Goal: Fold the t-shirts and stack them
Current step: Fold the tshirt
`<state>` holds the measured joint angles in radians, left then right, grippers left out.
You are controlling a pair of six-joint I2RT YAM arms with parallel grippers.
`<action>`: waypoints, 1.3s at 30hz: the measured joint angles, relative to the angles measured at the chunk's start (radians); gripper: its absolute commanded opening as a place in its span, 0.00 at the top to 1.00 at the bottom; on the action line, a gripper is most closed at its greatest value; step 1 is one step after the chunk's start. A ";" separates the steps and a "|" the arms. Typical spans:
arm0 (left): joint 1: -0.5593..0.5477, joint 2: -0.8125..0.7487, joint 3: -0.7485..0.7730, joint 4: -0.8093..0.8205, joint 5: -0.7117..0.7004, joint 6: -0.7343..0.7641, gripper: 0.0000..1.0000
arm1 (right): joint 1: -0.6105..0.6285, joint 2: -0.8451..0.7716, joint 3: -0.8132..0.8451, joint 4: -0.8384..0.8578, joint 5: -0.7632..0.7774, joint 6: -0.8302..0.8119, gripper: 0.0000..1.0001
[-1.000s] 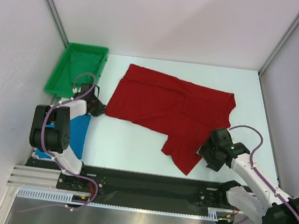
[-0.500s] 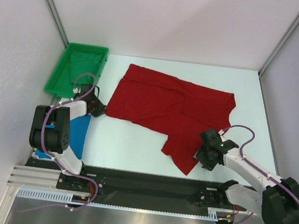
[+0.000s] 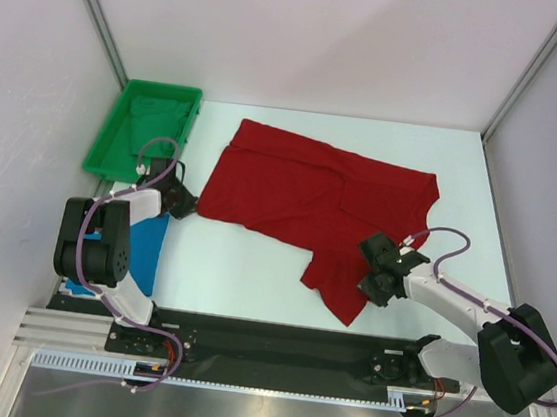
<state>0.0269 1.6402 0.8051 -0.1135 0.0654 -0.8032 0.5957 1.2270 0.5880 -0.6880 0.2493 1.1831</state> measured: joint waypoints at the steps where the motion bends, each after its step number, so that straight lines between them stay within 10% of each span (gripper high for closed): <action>1: 0.000 0.000 0.000 -0.001 0.000 0.000 0.99 | 0.001 0.002 0.000 0.005 0.004 0.013 0.89; 19: 0.002 -0.040 0.000 -0.018 0.002 0.029 1.00 | -0.002 -0.558 -0.068 -0.205 0.098 0.105 1.00; 39: 0.067 -0.122 -0.032 -0.056 0.078 0.109 1.00 | -0.317 -0.440 -0.103 -0.157 -0.085 -0.192 0.96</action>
<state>0.0937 1.5185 0.7731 -0.1696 0.1432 -0.6941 0.2783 0.7872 0.4847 -0.8452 0.1642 0.9909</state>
